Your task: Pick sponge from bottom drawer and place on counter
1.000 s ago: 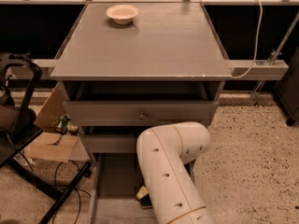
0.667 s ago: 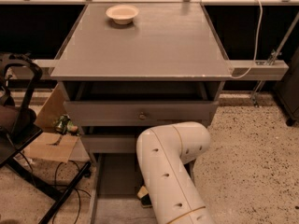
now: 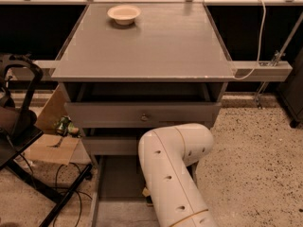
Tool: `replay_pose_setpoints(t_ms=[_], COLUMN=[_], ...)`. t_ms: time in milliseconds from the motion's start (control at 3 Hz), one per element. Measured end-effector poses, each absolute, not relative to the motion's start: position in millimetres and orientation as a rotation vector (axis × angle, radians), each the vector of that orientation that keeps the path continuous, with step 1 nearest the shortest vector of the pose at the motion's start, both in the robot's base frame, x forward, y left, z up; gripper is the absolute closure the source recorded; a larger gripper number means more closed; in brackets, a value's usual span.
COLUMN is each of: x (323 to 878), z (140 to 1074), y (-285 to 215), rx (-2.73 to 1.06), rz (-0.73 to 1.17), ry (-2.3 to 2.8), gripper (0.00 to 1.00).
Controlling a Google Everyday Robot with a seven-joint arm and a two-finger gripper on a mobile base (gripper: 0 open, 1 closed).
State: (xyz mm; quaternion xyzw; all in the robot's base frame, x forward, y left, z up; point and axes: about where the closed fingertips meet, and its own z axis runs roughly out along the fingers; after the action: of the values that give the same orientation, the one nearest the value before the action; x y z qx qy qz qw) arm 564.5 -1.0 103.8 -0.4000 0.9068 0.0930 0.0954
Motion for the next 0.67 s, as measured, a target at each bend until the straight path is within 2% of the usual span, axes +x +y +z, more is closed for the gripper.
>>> replay_pose_setpoints(t_ms=[333, 667], x=[565, 574], z=[110, 141], y=[-1, -12], rx=[-1.186, -1.213], rz=[0.276, 0.233], ry=[2.688, 2.627], gripper=[1.00, 1.00])
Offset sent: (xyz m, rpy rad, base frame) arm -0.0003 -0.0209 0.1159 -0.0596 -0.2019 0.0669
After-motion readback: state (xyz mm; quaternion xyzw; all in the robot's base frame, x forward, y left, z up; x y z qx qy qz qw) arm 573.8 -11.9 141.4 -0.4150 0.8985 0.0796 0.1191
